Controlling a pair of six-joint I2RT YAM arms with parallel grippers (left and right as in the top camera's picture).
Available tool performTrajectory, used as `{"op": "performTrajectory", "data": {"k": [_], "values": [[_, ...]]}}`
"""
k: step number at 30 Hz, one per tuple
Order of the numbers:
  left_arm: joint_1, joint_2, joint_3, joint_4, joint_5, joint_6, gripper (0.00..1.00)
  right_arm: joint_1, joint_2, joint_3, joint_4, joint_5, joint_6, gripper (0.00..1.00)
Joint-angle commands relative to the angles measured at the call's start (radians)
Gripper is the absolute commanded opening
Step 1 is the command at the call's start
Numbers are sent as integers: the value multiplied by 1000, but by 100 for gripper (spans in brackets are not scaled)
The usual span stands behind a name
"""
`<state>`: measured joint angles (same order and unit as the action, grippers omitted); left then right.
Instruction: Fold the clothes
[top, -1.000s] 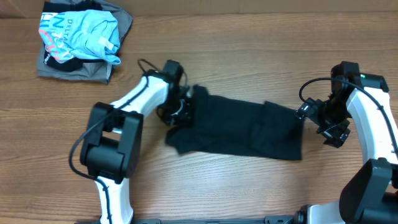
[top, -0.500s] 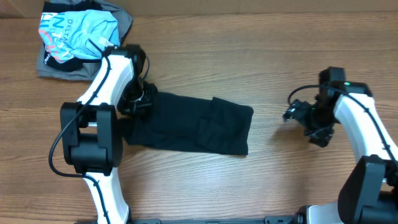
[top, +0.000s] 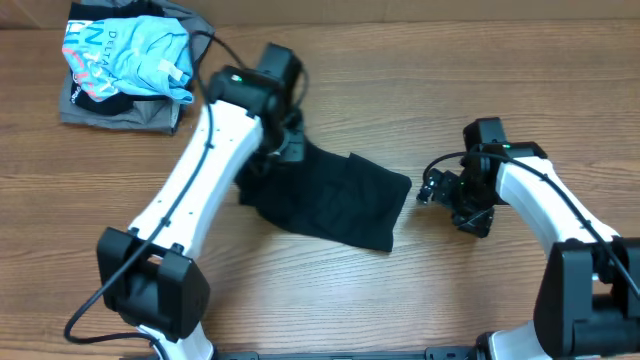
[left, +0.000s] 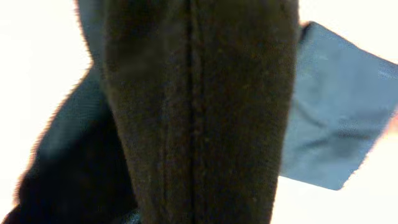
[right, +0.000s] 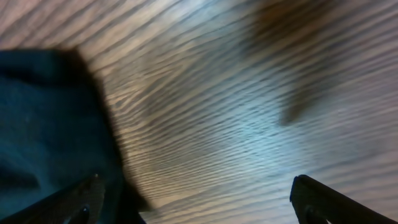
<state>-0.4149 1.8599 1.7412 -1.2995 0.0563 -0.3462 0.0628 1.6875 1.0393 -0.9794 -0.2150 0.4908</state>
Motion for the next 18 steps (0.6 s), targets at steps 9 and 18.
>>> {"op": "performTrajectory", "data": {"k": [9,18], "values": [[-191,74,14,40,84,-21,4,21,97,-5,18,-42,7,100],[-288,187,14,77,103,-55,4,21,98,-5,18,-49,-16,100]]}}
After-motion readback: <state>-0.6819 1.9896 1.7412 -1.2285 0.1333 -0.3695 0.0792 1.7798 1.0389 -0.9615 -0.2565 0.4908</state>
